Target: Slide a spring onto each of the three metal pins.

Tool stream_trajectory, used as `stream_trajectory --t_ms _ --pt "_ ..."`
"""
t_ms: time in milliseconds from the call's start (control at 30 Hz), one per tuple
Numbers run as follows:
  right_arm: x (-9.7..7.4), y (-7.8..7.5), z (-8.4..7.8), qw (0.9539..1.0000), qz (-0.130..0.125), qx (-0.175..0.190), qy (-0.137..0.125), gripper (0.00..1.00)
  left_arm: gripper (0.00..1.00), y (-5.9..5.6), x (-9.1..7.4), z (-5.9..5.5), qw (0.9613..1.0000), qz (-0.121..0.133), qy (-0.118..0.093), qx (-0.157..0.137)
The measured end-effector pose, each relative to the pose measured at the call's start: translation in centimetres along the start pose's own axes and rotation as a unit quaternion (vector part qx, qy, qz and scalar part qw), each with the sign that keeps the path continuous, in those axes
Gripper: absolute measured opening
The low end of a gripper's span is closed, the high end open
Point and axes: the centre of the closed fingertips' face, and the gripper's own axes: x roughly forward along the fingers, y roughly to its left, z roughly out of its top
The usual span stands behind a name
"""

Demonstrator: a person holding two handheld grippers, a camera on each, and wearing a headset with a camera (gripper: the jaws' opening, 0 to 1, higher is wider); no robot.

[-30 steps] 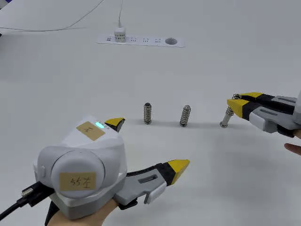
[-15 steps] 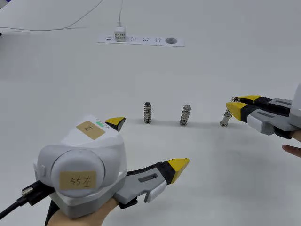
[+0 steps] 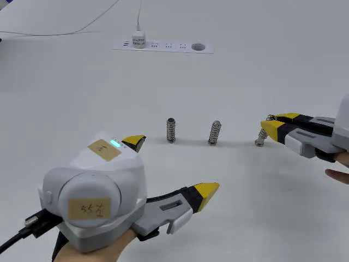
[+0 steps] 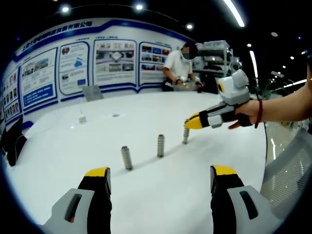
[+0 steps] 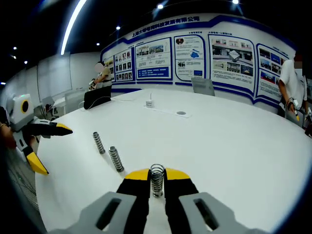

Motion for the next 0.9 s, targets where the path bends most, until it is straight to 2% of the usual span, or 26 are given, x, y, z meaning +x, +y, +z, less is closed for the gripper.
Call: stream_trajectory --t_ms 900 --pt "0.5 0.0 -1.1 0.9999 -0.002 0.01 0.013 0.12 0.84 0.0 0.0 -0.1 1.0 0.0 0.001 0.001"
